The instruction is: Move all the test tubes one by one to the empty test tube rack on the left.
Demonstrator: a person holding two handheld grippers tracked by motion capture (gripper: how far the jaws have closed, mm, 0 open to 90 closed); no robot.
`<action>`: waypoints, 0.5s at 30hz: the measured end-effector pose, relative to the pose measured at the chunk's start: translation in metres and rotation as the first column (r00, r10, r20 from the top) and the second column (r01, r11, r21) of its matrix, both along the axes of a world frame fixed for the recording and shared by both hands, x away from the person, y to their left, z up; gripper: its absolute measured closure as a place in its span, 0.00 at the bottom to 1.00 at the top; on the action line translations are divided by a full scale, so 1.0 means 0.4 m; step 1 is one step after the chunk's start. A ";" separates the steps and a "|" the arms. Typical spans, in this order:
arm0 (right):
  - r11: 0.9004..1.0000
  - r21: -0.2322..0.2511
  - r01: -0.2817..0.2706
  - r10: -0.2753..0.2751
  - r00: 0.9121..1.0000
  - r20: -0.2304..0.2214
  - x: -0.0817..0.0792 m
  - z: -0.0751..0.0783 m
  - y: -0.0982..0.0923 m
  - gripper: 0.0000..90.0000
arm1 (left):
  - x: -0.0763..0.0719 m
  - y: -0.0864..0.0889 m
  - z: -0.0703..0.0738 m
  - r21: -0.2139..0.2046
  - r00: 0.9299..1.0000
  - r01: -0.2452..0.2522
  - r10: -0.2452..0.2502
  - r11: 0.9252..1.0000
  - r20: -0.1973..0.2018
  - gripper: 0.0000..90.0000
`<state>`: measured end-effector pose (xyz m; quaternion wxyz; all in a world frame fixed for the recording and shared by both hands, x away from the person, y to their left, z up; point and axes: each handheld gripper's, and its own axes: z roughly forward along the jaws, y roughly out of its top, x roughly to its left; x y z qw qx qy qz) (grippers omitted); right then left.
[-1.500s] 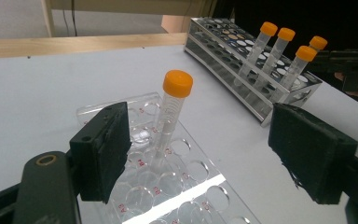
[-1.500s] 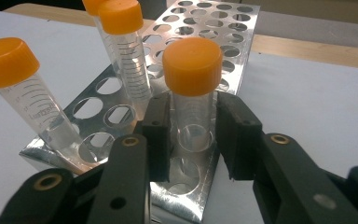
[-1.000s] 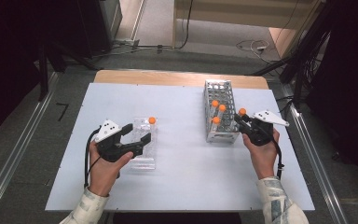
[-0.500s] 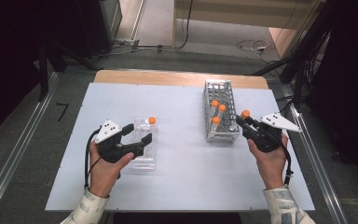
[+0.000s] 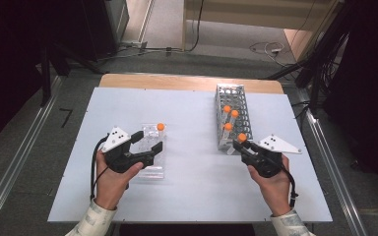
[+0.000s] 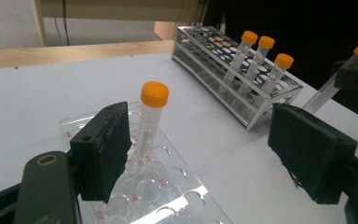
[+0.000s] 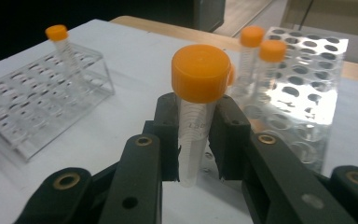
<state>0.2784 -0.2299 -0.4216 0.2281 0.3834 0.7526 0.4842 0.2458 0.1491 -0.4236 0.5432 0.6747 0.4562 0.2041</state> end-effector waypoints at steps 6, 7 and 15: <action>0.998 -0.014 -0.069 0.069 0.997 -0.018 -0.016 -0.012 0.059 0.80 | -0.011 -0.020 0.007 0.002 1.000 0.030 -0.030 1.000 0.006 0.24; 0.997 -0.018 -0.078 0.078 0.997 -0.023 -0.018 -0.014 0.070 0.80 | -0.012 -0.024 0.007 0.005 0.999 0.036 -0.036 0.999 0.010 0.24; 0.987 -0.041 -0.156 0.154 0.987 -0.041 -0.025 -0.034 0.149 0.80 | -0.024 -0.053 0.016 0.011 0.997 0.079 -0.079 0.997 0.020 0.24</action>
